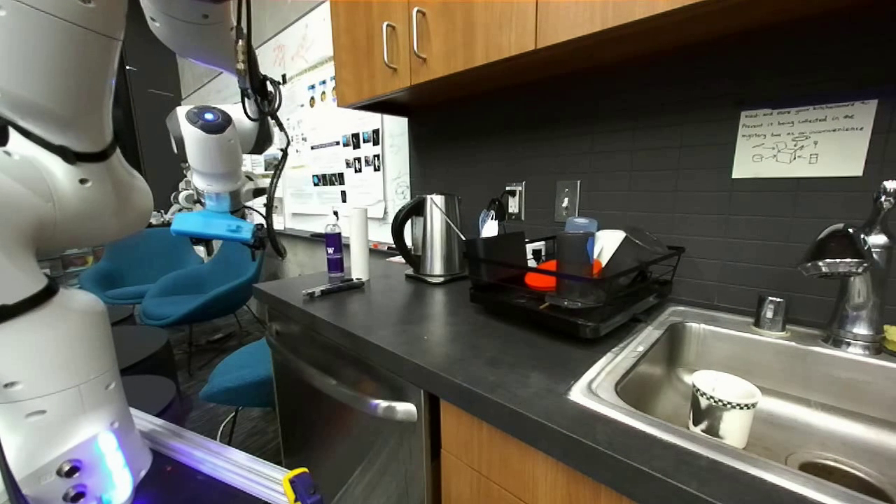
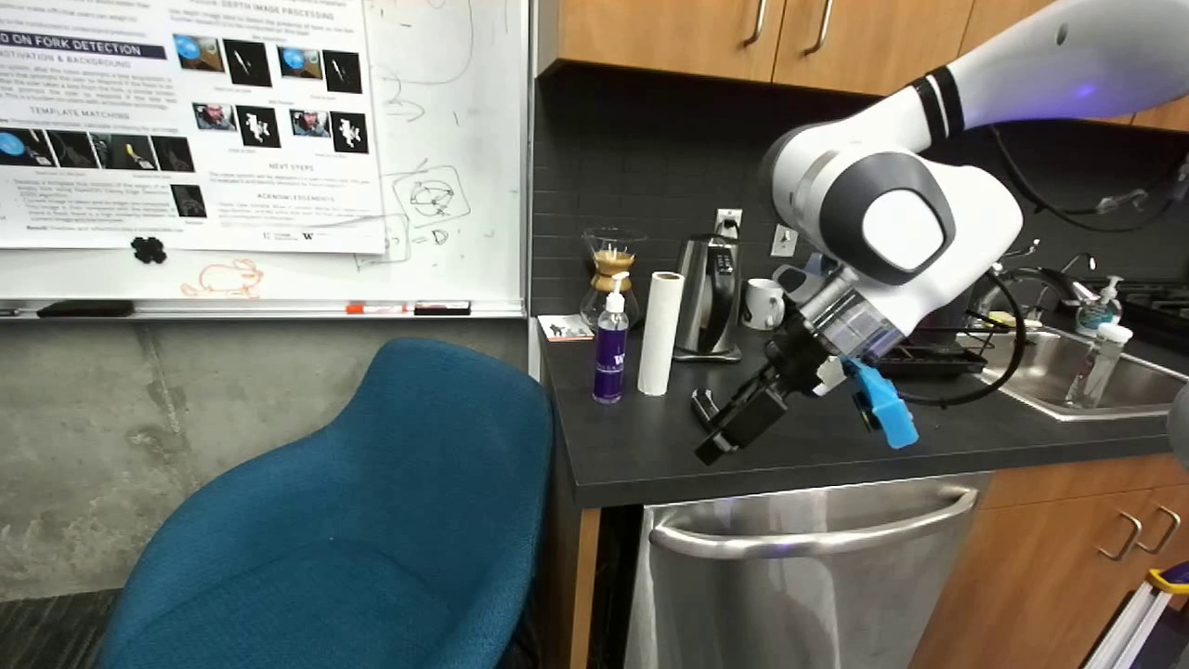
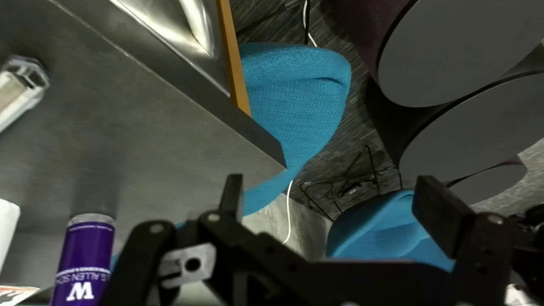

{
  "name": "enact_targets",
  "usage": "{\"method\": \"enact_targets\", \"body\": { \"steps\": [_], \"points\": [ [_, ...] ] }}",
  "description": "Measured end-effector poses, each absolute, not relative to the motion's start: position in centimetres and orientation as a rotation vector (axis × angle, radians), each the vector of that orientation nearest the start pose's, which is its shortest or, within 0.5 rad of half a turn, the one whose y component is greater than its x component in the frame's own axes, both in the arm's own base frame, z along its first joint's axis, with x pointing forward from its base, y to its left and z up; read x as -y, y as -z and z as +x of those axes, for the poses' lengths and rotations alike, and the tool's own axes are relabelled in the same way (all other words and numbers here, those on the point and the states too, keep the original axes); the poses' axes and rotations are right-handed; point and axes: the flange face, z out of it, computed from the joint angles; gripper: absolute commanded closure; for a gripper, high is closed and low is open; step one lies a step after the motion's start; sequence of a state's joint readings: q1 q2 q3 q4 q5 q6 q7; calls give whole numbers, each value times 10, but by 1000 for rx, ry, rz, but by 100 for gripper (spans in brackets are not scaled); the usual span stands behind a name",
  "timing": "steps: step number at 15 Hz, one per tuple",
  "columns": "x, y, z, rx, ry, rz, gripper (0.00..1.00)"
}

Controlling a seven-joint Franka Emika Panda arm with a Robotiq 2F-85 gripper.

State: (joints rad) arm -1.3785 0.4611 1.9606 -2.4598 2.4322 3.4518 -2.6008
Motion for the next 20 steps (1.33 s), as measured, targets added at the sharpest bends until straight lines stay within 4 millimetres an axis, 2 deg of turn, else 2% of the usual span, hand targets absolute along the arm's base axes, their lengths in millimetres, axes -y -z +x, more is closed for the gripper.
{"method": "enact_targets", "body": {
  "steps": [5,8,14,20],
  "points": [
    [-177,-339,336,1031,825,-2453,0],
    [-191,-346,329,1053,829,-2421,0],
    [-198,-356,326,706,762,-2551,0],
    [-181,-352,345,330,780,-2706,0]
  ]
}}
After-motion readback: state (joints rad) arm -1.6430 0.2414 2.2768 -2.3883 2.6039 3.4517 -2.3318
